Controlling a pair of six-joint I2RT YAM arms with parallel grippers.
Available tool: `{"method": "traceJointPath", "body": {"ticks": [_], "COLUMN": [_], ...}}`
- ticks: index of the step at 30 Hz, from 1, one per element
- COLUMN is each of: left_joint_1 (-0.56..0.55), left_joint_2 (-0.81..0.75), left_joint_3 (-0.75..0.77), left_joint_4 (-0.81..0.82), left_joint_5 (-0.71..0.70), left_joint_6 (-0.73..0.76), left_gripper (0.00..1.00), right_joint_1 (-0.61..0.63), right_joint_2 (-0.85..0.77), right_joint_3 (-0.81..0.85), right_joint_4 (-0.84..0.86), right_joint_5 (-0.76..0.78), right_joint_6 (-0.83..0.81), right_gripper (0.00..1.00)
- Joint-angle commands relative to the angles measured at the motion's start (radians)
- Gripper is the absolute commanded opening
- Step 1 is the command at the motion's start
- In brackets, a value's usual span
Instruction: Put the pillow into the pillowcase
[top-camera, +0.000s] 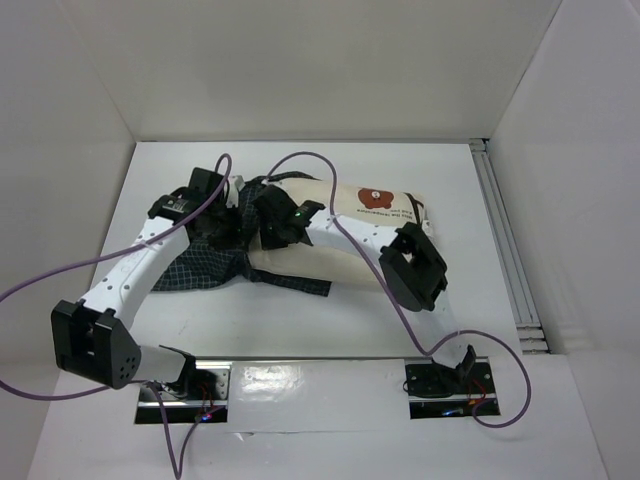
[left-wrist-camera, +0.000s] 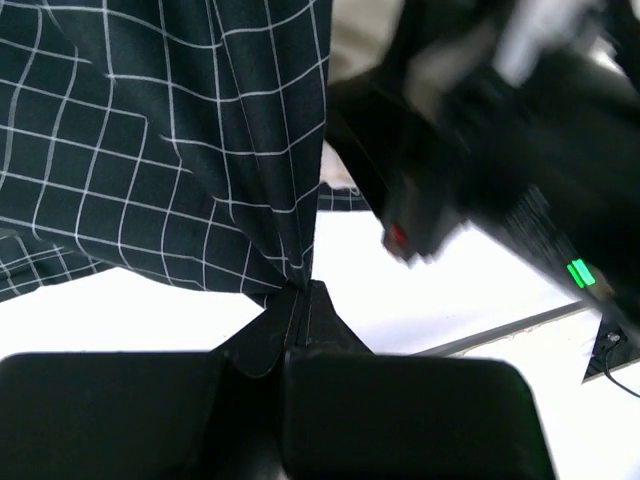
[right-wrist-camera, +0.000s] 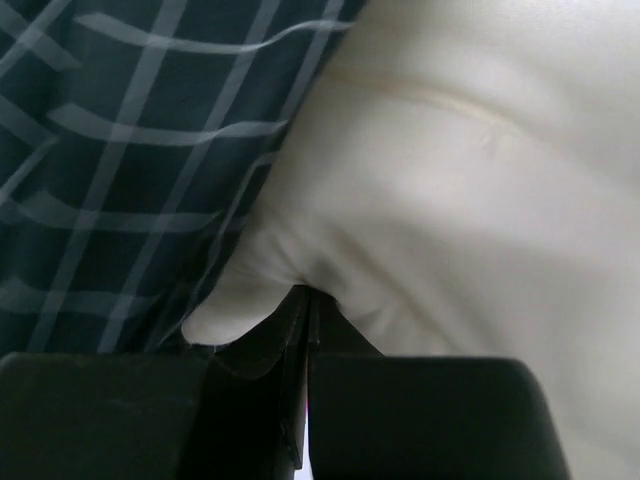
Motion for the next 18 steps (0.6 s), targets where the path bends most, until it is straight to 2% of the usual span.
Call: {"method": "traceJointPath", "body": {"ticks": [1,5,10,12,14,15,16,18], "left_joint_1": [-0.004,-0.004,-0.004,-0.004,-0.004,-0.004,-0.004,-0.004], "left_joint_2": [-0.050,-0.059,-0.005,0.042,0.080,0.096,0.107,0.136], "left_joint_3": [0.038,0.038,0.038,0.067,0.099,0.131,0.147,0.194], "left_joint_4": [-0.110,-0.110,-0.091,-0.091,-0.091,-0.091,-0.091,-0.091], "left_joint_5": [0.052,0.062,0.027,0.018,0.018,0.009,0.009,-0.005], "left_joint_6": [0.020,0.002,-0.030,-0.050,-0.050,-0.050,-0.061,-0.061], "left_gripper": [0.00,0.00,0.00,0.00,0.08,0.20,0.24,0.38], "right_joint_1": [-0.073,-0.082,-0.082,-0.082,-0.082,-0.093,-0.093,-0.107], "right_joint_2": [0.048,0.025,-0.127,-0.165,-0.181,-0.210,-0.234,-0.330], "right_joint_3": [0.064,-0.017,-0.212,-0.239,-0.230,-0.230,-0.247,-0.320], "right_joint_4": [0.028,0.083,0.361,0.393,0.343,0.319,0.299,0.269], "right_joint_5": [0.099,0.034,-0.103,-0.143,-0.143,-0.126,-0.114,-0.082], "right_joint_6": [0.008,0.028,0.051,0.051,0.042,0.026,0.017,0.017], "right_gripper": [0.00,0.00,0.00,0.02,0.21,0.35,0.55,0.67]}}
